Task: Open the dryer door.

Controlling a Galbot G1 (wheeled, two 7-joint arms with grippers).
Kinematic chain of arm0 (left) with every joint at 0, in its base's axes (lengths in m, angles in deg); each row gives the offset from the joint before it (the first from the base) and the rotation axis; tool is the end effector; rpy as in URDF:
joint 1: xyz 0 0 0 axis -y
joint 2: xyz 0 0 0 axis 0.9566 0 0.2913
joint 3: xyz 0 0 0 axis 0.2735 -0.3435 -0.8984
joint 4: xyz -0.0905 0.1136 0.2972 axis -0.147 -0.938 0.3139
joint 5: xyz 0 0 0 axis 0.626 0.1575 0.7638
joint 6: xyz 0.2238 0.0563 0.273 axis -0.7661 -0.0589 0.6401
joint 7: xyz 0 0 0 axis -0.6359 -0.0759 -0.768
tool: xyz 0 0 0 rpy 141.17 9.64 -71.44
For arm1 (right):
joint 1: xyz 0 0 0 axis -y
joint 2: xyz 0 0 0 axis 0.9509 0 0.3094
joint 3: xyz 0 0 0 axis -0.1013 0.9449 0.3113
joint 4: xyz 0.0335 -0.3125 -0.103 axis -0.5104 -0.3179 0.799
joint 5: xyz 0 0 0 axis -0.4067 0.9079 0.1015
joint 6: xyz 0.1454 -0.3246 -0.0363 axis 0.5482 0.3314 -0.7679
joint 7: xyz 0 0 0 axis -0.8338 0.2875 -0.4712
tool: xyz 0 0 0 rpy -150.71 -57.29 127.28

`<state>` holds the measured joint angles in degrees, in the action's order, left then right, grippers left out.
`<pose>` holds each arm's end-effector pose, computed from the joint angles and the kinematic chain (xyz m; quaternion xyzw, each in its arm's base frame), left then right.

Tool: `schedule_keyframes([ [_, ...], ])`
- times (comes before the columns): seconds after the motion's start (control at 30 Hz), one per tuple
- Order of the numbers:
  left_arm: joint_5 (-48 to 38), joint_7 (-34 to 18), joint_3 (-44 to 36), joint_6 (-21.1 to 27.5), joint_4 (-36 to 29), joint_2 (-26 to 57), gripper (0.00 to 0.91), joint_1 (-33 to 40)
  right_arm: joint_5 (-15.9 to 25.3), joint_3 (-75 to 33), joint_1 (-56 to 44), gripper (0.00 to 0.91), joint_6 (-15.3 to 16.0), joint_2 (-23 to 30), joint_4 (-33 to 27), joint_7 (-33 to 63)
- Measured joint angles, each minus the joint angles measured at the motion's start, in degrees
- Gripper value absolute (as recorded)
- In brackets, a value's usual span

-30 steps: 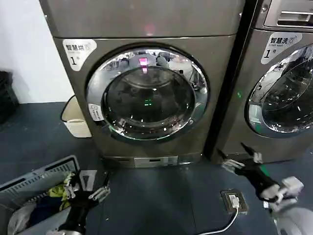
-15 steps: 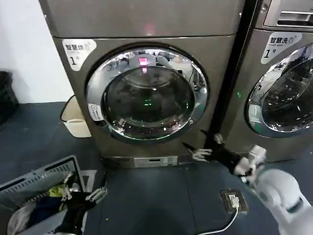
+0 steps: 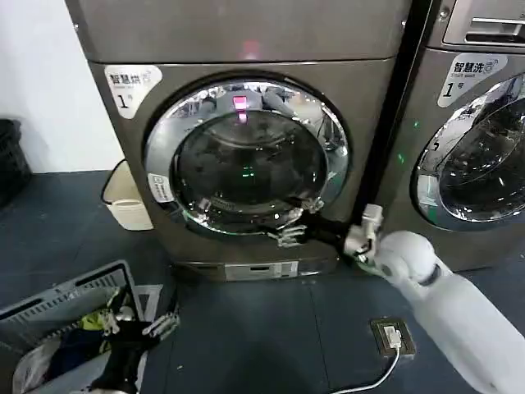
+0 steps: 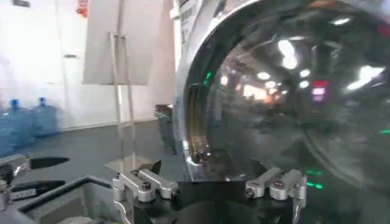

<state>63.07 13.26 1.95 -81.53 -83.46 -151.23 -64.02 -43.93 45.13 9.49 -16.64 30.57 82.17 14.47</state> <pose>0.1172 0.0287 -0.2116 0.0047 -0.9992 -0.0369 0.0150 0.4040 -0.0216 -0.1334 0.5134 -0.8577 0.0191 0.0189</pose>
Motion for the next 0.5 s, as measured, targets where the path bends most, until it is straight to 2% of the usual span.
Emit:
schedule_keyframes([
  [0.17, 0.00, 0.01, 0.02, 0.00, 0.02, -0.02, 0.907, -0.02, -1.02, 5.30, 5.58, 0.907, -1.20, 2.13, -4.79, -2.82],
  [0.5, -0.02, 0.00, 0.05, 0.12, -0.37, 0.15, 0.907, -0.23, -1.50, 12.97, 13.82, 0.907, -1.50, 7.29, -12.02, -4.36],
])
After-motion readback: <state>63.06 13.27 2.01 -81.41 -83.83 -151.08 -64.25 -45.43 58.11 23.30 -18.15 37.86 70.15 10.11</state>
